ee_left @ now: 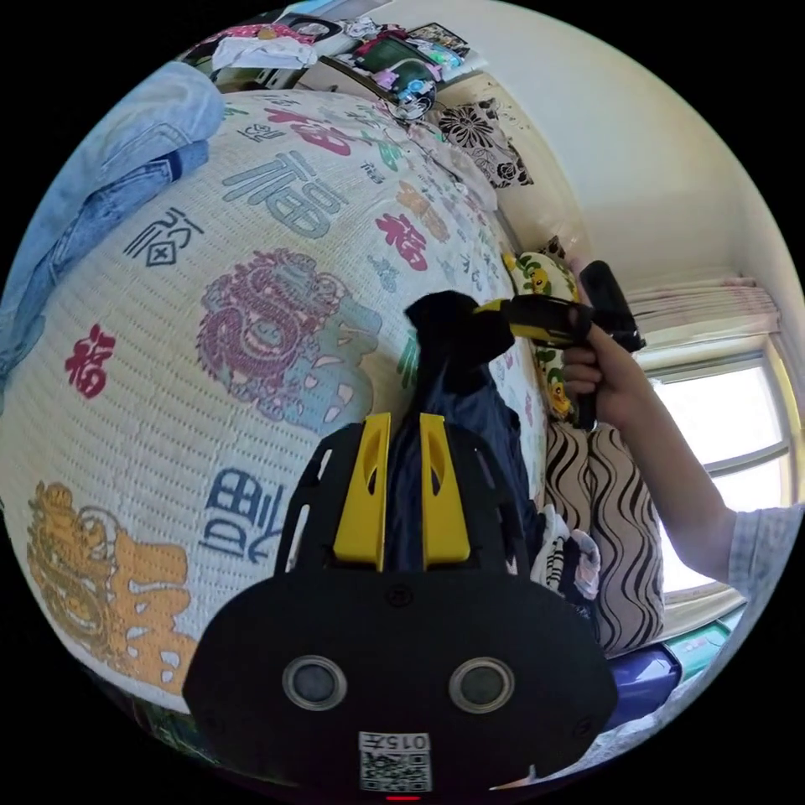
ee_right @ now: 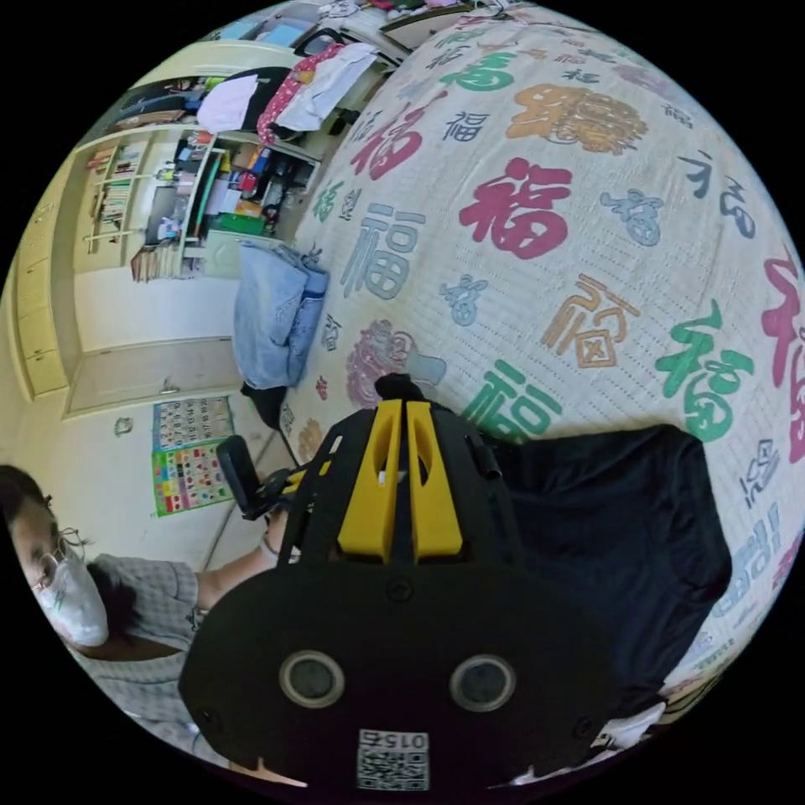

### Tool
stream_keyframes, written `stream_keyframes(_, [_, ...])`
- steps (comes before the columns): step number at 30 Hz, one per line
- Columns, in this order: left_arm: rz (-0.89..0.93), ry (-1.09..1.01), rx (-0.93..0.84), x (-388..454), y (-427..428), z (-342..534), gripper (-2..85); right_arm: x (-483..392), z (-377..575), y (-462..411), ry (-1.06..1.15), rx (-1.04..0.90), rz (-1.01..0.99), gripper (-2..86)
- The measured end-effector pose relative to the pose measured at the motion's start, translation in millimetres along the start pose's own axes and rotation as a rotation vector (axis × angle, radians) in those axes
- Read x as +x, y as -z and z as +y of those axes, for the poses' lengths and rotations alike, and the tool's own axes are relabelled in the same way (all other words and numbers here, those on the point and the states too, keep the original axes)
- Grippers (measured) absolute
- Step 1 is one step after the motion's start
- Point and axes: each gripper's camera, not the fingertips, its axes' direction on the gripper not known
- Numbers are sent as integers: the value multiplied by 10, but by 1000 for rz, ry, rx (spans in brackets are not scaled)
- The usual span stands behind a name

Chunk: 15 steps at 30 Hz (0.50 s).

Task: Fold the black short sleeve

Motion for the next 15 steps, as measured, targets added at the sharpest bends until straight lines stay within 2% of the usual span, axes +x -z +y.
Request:
stream_keyframes(2, [48, -5, 17, -46, 35, -86, 77, -28, -110, -88, 25, -6, -44, -1])
stream_keyframes(5, [-5, 10, 27, -180, 45, -284, 77, -159, -318, -151, 111, -59, 49, 0])
stream_keyframes(7, [146, 51, 5, -343, -14, -433, 33, -261, -485, -187, 178, -104, 124, 3])
stream_keyframes(8, [163, 43, -1, -360, -14, -461, 15, -318, -598, -239, 222, -141, 191, 6])
stream_keyframes(9, [108, 20, 14, -352, 44, -490, 7, -338, -652, -272, 240, -164, 232, 8])
stream_keyframes(10, [-27, -21, 60, -284, 172, -477, 1, -357, -748, -328, 261, -192, 325, 15])
stream_keyframes(12, [-149, -93, 125, -156, 384, -406, -2, -339, -843, -313, 244, -150, 454, 25])
stream_keyframes(15, [-247, -92, 137, -115, 595, -244, 2, -220, -837, -118, 215, -23, 416, 44])
